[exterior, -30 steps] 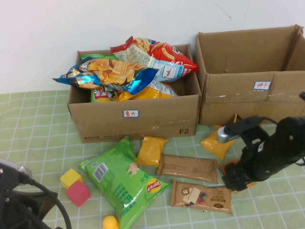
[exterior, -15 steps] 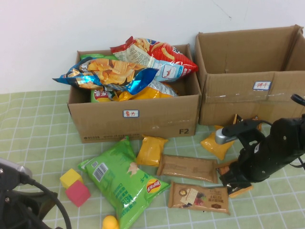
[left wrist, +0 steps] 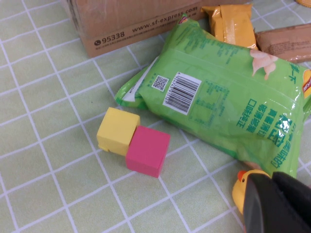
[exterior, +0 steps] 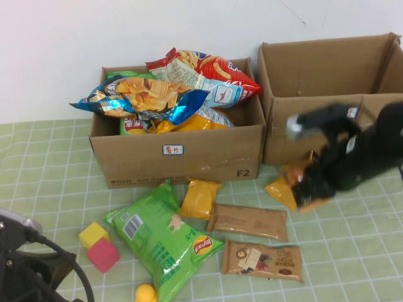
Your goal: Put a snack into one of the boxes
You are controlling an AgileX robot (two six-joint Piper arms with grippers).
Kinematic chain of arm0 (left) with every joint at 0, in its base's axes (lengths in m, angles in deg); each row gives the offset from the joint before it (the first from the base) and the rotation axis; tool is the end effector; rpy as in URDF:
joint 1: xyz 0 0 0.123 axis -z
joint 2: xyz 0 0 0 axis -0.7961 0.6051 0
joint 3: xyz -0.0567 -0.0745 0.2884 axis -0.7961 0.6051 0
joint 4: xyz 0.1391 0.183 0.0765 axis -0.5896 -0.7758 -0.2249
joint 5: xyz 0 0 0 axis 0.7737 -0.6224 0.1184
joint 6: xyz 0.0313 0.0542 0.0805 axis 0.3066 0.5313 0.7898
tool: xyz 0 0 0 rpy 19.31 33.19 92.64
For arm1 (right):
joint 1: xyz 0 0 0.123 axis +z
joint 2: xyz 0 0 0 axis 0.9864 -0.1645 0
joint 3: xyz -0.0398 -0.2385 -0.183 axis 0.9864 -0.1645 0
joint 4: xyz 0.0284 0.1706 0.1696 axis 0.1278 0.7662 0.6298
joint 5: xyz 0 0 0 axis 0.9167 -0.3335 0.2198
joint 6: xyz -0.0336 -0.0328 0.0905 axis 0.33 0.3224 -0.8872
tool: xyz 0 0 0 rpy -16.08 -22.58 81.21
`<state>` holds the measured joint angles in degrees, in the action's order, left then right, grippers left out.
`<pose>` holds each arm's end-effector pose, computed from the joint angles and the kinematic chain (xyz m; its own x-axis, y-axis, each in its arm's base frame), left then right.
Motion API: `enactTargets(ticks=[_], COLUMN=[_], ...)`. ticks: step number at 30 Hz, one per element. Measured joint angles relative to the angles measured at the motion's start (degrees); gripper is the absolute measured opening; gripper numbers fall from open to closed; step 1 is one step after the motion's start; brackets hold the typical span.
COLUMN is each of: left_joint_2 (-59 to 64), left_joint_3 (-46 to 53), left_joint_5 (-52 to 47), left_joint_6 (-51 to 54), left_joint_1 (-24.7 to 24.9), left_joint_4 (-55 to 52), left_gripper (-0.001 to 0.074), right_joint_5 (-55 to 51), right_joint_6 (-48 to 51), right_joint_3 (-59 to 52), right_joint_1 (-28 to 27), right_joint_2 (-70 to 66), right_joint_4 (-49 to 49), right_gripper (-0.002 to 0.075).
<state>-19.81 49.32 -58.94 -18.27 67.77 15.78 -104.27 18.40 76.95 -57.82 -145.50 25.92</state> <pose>0.1273 -0.0476 0.2587 -0.5581 0.1152 -0.8218 0.3404 0.9350 -0.1000 0.3370 0.1502 0.2246 -0.7518 -0.4082 -0.5179 -0.4907 0.8709 0.0259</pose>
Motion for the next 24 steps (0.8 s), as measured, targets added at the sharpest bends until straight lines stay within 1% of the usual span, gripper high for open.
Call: enactTargets(ticks=[4, 6, 8, 11, 14, 17, 19, 22, 24], left_joint_2=[0.0, 0.0, 0.0, 0.0, 0.0, 0.0, 0.0, 0.0, 0.0], left_joint_3=[0.0, 0.0, 0.0, 0.0, 0.0, 0.0, 0.0, 0.0, 0.0], left_joint_5=[0.0, 0.0, 0.0, 0.0, 0.0, 0.0, 0.0, 0.2, 0.5], left_joint_6=[0.0, 0.0, 0.0, 0.0, 0.0, 0.0, 0.0, 0.0, 0.0], left_joint_1=[0.0, 0.0, 0.0, 0.0, 0.0, 0.0, 0.0, 0.0, 0.0], left_joint_4=[0.0, 0.5, 0.9, 1.3, 1.4, 1.4, 1.4, 1.4, 1.4], left_gripper=[-0.0003, -0.0002, -0.0002, -0.0003, -0.0003, -0.0003, -0.0003, -0.0003, -0.0002], right_joint_5=[0.7, 4.2, 10.2, 17.4, 20.1, 19.7, 17.9, 11.8, 5.8], right_joint_6=[0.0, 0.0, -0.8, -3.8, -8.1, -12.8, -15.0, -16.7, -17.1], right_joint_3=[5.1, 8.4, 12.0, 16.7, 21.7, 25.3, 27.3, 31.2, 33.9], right_joint_1=[0.0, 0.0, -0.2, -1.4, -3.3, -4.6, -5.1, -5.2, -5.2], right_joint_2=[4.4, 5.5, 5.8, 4.5, 0.3, -5.4, -9.3, -14.6, -17.1], right_joint_4=[-4.5, -8.0, -10.7, -11.9, -12.3, -12.4, -12.5, -12.5, -12.5], right_gripper=[0.0227, 0.0227, 0.0226, 0.0226, 0.0227, 0.0242, 0.0287, 0.036, 0.0384])
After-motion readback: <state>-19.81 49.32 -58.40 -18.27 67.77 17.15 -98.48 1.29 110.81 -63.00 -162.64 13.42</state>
